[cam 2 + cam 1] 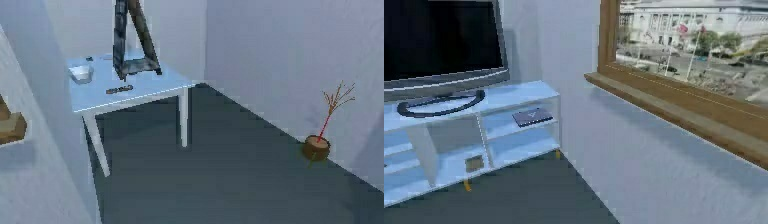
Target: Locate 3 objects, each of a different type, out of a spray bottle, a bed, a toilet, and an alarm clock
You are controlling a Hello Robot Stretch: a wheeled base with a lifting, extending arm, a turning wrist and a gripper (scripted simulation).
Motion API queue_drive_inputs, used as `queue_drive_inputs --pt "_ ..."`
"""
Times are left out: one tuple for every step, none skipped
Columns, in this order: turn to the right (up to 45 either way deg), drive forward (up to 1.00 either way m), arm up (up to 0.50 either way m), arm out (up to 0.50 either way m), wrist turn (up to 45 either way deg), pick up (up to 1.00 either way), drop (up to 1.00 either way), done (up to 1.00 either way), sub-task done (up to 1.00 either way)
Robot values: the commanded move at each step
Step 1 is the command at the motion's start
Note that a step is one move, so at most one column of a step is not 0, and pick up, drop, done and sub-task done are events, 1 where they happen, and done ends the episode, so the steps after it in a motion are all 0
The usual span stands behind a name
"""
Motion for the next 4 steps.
queue_drive_inputs --pt "-45.0 0.0 0.0 0.0 0.0 0.0 0.0 0.0 0.0" --pt "-45.0 0.0 0.0 0.0 0.0 0.0 0.0 0.0 0.0" --pt "-45.0 0.0 0.0 0.0 0.0 0.0 0.0 0.0 0.0" --pt "-39.0 0.0 0.0 0.0 0.0 0.0 0.0 0.0 0.0"
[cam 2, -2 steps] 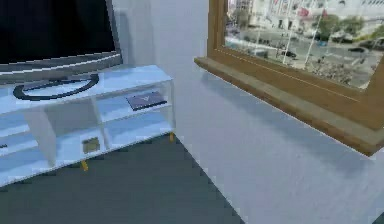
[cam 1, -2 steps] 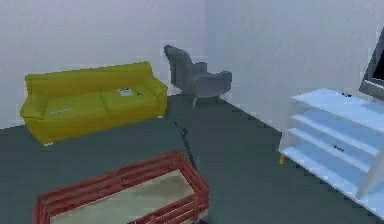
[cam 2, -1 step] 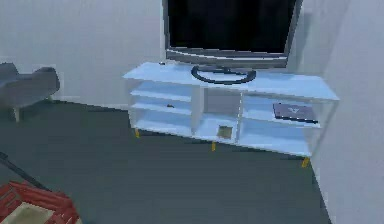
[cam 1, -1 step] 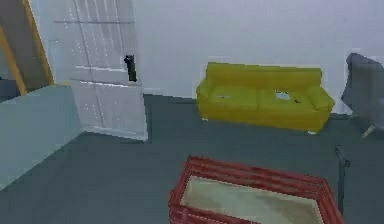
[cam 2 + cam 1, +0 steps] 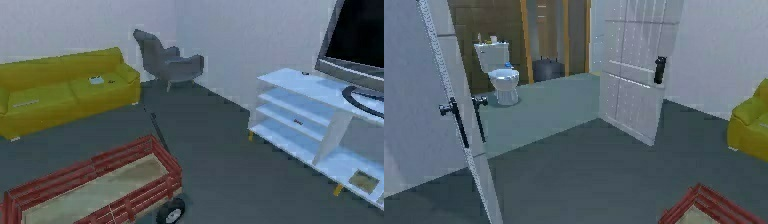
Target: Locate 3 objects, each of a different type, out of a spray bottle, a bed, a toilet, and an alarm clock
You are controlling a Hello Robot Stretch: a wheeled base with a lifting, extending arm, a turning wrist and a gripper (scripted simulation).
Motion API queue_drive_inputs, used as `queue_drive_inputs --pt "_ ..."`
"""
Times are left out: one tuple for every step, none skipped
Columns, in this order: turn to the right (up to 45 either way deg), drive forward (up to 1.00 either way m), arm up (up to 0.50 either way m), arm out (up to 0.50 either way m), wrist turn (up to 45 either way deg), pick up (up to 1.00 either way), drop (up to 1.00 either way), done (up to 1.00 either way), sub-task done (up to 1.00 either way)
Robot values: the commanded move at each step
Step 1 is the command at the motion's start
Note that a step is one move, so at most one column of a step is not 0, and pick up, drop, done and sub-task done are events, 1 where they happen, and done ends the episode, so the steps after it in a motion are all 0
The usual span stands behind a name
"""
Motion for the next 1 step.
queue_drive_inputs --pt "0.0 1.0 0.0 0.0 0.0 0.0 0.0 0.0 0.0"
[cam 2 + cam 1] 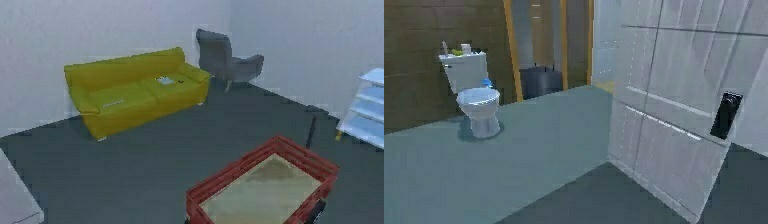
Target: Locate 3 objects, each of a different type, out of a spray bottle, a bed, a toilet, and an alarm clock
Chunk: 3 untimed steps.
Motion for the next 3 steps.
queue_drive_inputs --pt "-30.0 0.0 0.0 0.0 0.0 0.0 0.0 0.0 0.0" --pt "0.0 0.05 0.0 0.0 0.0 0.0 0.0 0.0 0.0" --pt "-6.0 0.0 0.0 0.0 0.0 0.0 0.0 0.0 0.0"
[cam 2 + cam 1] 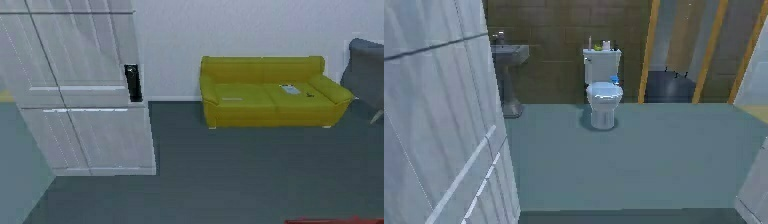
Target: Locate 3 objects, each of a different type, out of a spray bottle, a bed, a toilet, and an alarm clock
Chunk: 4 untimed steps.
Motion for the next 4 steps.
queue_drive_inputs --pt "0.0 1.0 0.0 0.0 0.0 0.0 0.0 0.0 0.0" --pt "0.0 0.65 0.0 0.0 0.0 0.0 0.0 0.0 0.0" --pt "21.0 0.0 0.0 0.0 0.0 0.0 0.0 0.0 0.0" --pt "0.0 0.0 0.0 0.0 0.0 0.0 0.0 0.0 1.0"
